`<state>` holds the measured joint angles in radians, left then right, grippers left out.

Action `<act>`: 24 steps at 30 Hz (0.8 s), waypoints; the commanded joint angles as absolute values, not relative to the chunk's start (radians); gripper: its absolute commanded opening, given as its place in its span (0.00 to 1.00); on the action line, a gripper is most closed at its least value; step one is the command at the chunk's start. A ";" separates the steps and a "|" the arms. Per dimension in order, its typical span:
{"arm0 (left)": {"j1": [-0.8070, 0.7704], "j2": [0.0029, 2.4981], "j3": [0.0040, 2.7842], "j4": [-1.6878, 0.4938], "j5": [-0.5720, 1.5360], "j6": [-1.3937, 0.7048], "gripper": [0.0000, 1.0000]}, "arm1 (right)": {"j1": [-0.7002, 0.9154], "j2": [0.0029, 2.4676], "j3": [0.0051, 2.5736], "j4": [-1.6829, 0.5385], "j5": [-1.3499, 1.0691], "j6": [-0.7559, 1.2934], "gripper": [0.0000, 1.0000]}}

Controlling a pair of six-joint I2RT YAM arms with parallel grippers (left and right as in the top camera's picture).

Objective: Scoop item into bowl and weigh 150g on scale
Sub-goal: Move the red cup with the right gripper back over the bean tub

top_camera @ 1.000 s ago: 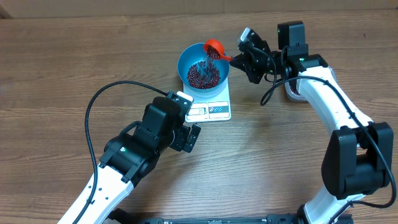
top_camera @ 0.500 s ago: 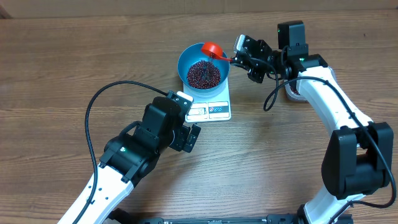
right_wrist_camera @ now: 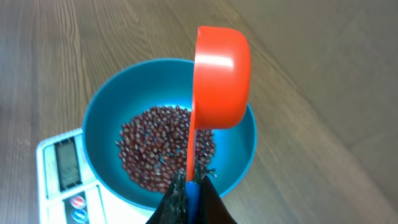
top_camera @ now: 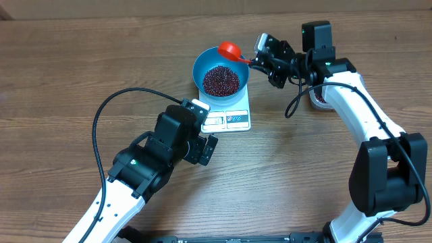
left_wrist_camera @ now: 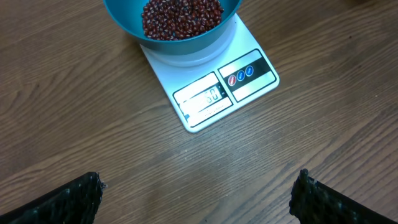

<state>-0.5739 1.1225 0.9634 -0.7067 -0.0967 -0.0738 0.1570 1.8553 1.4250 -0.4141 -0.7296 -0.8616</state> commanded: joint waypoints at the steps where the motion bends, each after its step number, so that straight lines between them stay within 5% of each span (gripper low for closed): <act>1: -0.570 1.126 0.964 -0.703 -0.084 -0.056 1.00 | 0.154 1.781 1.462 -0.422 -0.753 -0.664 0.04; 8: -0.570 1.126 0.964 -0.703 -0.084 -0.056 1.00 | 0.117 1.585 1.462 -0.547 -0.548 -0.388 0.04; 24: -0.570 1.126 0.964 -0.703 -0.084 -0.056 1.00 | -0.067 1.386 1.460 -0.995 -0.036 -0.189 0.04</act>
<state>-0.5739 1.1225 0.9634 -0.7071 -0.0967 -0.0738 -0.0410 1.3693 1.4475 -0.9886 -0.1699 -0.2813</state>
